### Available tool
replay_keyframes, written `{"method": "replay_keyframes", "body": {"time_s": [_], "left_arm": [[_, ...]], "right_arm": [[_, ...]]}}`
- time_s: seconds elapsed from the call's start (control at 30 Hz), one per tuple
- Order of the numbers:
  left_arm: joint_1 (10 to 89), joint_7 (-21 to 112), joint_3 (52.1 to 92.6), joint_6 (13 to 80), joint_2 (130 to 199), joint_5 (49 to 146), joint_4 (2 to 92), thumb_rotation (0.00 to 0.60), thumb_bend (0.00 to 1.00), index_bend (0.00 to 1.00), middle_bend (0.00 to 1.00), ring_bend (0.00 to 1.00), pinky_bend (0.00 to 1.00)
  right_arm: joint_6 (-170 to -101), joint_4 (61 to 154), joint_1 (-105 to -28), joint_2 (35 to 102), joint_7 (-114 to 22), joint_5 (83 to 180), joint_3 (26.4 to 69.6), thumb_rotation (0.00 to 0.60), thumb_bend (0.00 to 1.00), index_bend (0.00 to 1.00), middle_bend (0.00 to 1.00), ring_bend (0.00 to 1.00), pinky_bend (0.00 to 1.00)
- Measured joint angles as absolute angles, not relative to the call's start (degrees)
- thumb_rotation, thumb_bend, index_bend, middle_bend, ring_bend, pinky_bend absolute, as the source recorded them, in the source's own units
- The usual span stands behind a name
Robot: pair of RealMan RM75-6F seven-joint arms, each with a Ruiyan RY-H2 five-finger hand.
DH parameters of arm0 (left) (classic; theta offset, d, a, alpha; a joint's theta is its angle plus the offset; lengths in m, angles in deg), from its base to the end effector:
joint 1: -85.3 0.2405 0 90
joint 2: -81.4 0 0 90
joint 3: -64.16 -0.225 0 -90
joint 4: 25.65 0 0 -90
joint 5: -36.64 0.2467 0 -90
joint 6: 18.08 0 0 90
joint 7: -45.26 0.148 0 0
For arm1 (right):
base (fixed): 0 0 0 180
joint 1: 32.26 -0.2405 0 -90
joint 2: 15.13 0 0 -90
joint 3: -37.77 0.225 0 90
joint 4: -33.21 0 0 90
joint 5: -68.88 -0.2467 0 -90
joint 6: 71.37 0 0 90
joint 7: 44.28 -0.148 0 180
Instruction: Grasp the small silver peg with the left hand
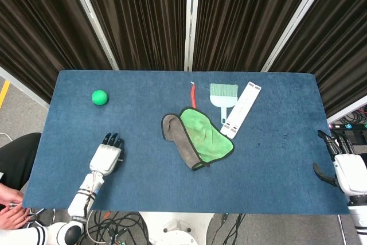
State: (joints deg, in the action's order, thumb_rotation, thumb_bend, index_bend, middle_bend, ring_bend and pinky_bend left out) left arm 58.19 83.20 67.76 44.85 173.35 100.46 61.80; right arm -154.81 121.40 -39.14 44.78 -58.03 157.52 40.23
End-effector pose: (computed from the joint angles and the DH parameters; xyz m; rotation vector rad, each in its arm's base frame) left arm -0.1924 0.2530 -0.0725 -1.8295 -0.8909 -0.6099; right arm -0.3123 -0.1970 0.1370 1.4193 -0.9643 1.0003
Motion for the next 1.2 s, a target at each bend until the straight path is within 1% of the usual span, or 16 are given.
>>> {"method": "replay_keyframes", "body": {"time_s": [0.17,0.33,0.77,0.97,1.2], "left_arm": [[58.48,79.38,68.04,45.58,173.48,101.6,61.37,0.6,0.45,0.57,0.19,0.0,0.0],[59.15,71.96,68.59,46.37,173.51,103.58,60.64,0.6,0.45,0.57,0.19,0.0,0.0],[61.67,42.1,71.78,45.63,173.65,106.03,56.31,0.6,0.43,0.56,0.19,0.0,0.0],[62.47,34.91,72.62,43.44,174.49,105.43,53.22,0.6,0.43,0.56,0.19,0.0,0.0],[63.32,30.73,73.05,43.18,175.7,105.53,49.82,0.6,0.43,0.53,0.18,0.0,0.0]], "right_arm": [[-154.79,121.51,-39.1,44.73,-57.98,157.48,40.28,0.6,0.27,0.02,0.16,0.02,0.04],[-154.83,121.65,-39.02,44.68,-57.87,157.52,40.28,0.6,0.27,0.02,0.16,0.02,0.04],[-154.55,122.19,-38.99,44.47,-57.39,157.45,40.28,0.6,0.27,0.02,0.16,0.02,0.04],[-154.46,122.33,-39.0,44.47,-57.19,157.45,40.29,0.6,0.27,0.02,0.16,0.02,0.04],[-154.41,122.69,-38.99,44.28,-56.81,157.4,40.35,0.6,0.27,0.02,0.16,0.02,0.04]]}}
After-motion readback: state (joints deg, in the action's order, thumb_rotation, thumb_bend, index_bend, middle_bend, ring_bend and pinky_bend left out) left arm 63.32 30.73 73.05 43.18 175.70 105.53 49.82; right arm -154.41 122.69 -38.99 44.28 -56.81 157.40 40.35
